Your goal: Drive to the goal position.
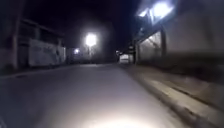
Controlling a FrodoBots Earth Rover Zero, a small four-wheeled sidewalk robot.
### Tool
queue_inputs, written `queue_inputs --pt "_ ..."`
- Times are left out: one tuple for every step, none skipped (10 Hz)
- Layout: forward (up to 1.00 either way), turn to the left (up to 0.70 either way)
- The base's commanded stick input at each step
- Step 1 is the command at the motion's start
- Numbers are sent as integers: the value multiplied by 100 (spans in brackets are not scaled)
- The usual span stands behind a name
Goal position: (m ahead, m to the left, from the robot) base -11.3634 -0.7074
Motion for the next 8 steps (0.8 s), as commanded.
queue_inputs --pt "100 0" --pt "100 0" --pt "100 0" --pt "100 0" --pt "100 0" --pt "100 0" --pt "100 0" --pt "100 0"
